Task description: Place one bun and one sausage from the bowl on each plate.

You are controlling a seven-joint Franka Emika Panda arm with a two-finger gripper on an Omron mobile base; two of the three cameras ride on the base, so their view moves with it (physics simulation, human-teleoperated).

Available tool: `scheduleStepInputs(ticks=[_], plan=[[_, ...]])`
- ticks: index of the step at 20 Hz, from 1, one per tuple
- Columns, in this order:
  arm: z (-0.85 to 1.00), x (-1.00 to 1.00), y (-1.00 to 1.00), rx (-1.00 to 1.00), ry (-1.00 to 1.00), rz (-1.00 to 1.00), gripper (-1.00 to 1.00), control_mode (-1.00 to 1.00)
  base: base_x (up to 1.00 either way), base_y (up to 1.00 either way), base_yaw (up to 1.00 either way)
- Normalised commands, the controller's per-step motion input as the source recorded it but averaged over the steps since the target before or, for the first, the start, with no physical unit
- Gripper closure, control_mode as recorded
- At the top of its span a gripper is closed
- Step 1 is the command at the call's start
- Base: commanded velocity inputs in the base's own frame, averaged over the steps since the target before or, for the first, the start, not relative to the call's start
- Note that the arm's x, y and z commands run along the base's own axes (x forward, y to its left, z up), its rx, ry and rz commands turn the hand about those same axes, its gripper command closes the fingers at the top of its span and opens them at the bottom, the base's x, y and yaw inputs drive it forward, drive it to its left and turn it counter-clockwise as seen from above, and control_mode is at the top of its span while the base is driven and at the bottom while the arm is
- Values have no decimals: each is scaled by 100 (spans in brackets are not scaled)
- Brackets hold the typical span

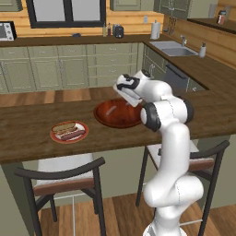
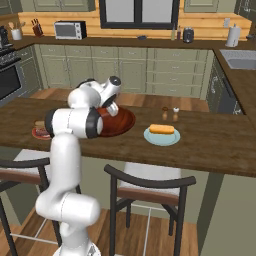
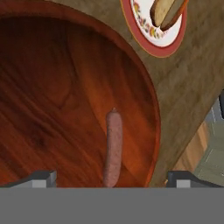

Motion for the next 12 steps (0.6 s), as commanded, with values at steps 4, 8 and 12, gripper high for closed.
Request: scheduleStepInputs(ticks=[4, 8, 12], plan=[[-32, 34, 4, -8, -2, 4, -100, -100, 0, 0, 0], [-20, 32, 13, -7, -1, 0, -100, -100, 0, 0, 0], [-21, 33, 20, -4, 0, 0, -100, -100, 0, 0, 0]])
